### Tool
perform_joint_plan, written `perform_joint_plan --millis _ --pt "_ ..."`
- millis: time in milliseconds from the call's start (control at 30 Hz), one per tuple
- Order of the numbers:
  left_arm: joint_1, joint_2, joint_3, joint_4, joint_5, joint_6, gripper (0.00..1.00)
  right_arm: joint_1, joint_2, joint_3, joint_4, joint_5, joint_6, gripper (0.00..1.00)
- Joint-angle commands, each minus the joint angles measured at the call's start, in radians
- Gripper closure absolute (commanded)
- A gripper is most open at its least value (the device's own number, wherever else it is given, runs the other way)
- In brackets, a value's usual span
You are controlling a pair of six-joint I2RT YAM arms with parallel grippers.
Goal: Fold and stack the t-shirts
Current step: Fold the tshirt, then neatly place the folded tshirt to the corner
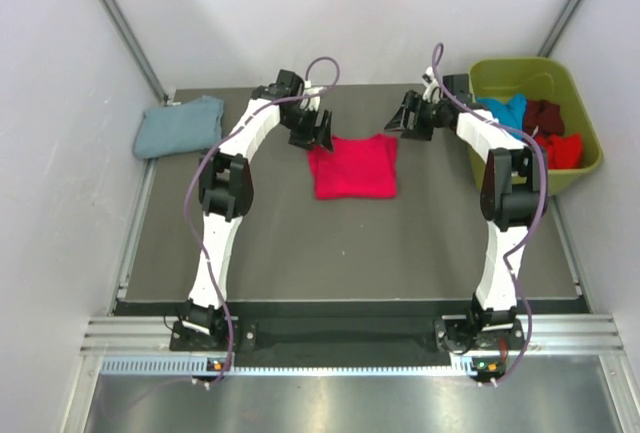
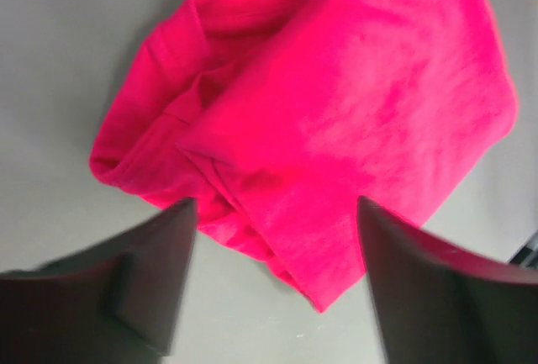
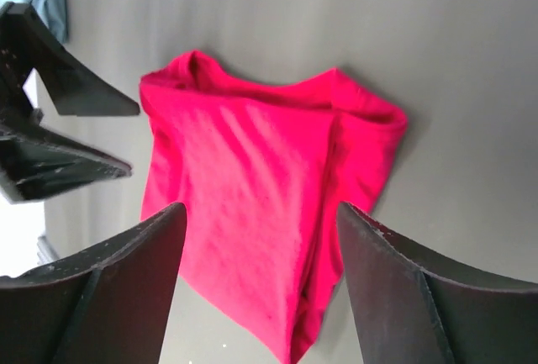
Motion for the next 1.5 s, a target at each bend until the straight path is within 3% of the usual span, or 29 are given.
perform_joint_plan --millis 0,33,300,467,600,833,1167,1400,1467 --pt "0.018 -0.089 0.041 0.115 0.008 -0.079 0.09 0.008 -0.041 0.112 0.024 0.039 -0.061 0.27" --pt "0.032 -0.105 0.043 0.124 0.029 -0.108 0.01 0.008 -0.062 0.118 0.016 0.042 -0.072 0.27" --pt "0.13 -0.169 -0.136 0.147 0.181 -0.204 0.01 0.042 -0.127 -0.001 -0.016 0.016 -0.1 0.3" --pt "0.162 -0.111 -0.149 0.153 0.25 -0.233 0.01 0.075 -0.09 -0.052 0.002 -0.003 -0.1 0.3" --pt "0.167 -0.063 -0.146 0.161 0.264 -0.219 0.02 0.097 -0.036 -0.002 0.018 0.002 -0.088 0.3" --pt "0.167 0.021 -0.134 0.147 0.264 -0.199 0.09 0.105 0.082 0.101 0.01 0.006 -0.069 0.3" --pt "0.112 0.128 -0.115 0.165 0.307 -0.217 0.14 0.106 0.12 0.061 0.013 0.006 -0.065 0.3" --pt "0.046 0.185 -0.083 0.184 0.331 -0.24 0.21 0.106 0.114 0.052 0.016 0.016 -0.069 0.3" --pt "0.041 0.2 -0.086 0.187 0.342 -0.245 0.27 0.109 0.111 0.046 0.016 0.014 -0.069 0.3"
